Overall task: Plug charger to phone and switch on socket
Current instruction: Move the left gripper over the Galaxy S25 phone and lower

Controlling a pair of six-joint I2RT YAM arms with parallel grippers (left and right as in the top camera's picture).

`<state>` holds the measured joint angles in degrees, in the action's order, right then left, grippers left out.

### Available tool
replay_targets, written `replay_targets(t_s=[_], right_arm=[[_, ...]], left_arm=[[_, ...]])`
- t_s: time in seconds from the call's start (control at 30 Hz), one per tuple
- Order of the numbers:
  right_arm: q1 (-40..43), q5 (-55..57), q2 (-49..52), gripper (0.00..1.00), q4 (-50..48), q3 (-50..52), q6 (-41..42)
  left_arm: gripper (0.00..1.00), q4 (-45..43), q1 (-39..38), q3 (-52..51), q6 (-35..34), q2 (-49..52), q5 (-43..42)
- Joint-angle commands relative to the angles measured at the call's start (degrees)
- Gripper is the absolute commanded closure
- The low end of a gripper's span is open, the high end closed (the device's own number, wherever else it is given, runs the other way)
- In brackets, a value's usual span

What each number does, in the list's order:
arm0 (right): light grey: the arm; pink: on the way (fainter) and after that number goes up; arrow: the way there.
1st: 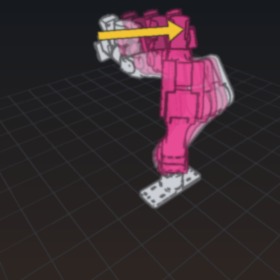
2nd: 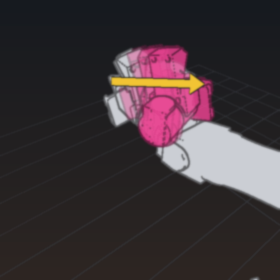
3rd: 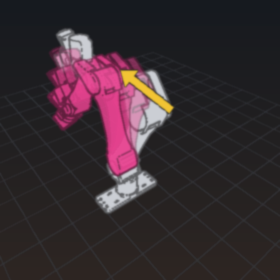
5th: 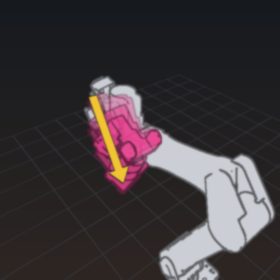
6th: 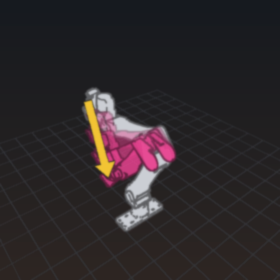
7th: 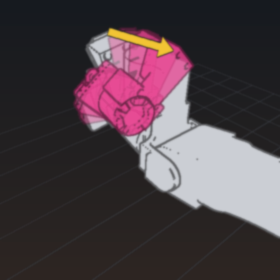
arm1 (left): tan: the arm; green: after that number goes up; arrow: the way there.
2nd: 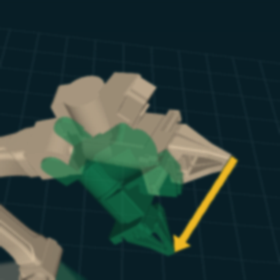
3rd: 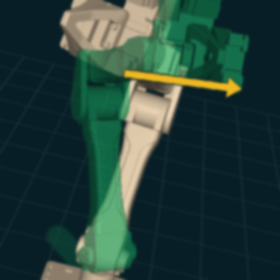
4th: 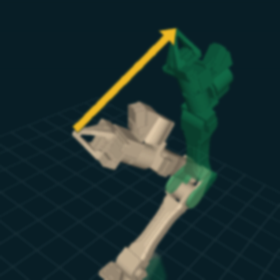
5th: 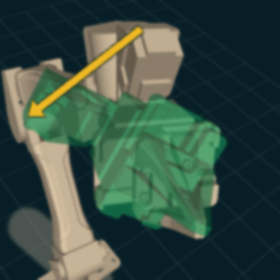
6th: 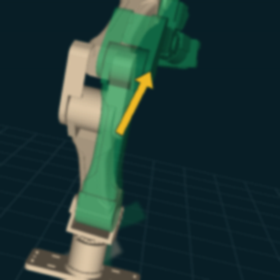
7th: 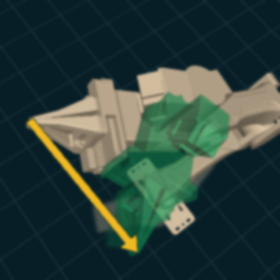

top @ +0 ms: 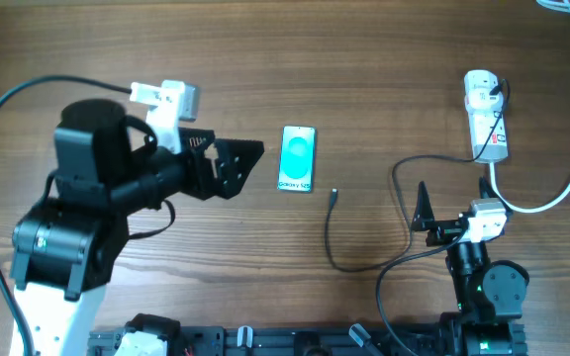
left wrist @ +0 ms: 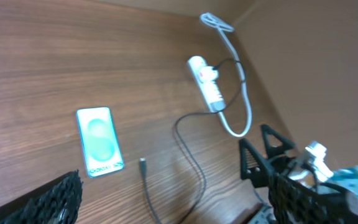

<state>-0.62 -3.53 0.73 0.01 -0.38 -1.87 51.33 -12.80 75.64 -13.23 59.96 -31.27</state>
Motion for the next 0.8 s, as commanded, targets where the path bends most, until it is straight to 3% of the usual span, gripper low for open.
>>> replay_targets(t_s=[0.0,0.23,0.4,0.77], right_arm=[[-0.17,0.55,-0.31,0.0,-0.07,0.09,-1.01],[-0.17,0.52,-0.31,0.0,-0.07,0.09,-0.98],[-0.17,0.52,-0.31,0.0,-0.07,0.09,-1.01],[-0.17,0.52,-0.31,0.0,-0.07,0.09,-1.03]], left_arm=[[0.0,6.82,-5.03,9.55,-0.52,6.6,13.81],[0.0,24.46,-11.93,30.75,-2.1,25.75,22.77],[0.0,35.58,-14.51,39.41,-4.2,39.06,30.36],[0.0,28.65,-16.35,39.34,-6.47,56.54,26.88]])
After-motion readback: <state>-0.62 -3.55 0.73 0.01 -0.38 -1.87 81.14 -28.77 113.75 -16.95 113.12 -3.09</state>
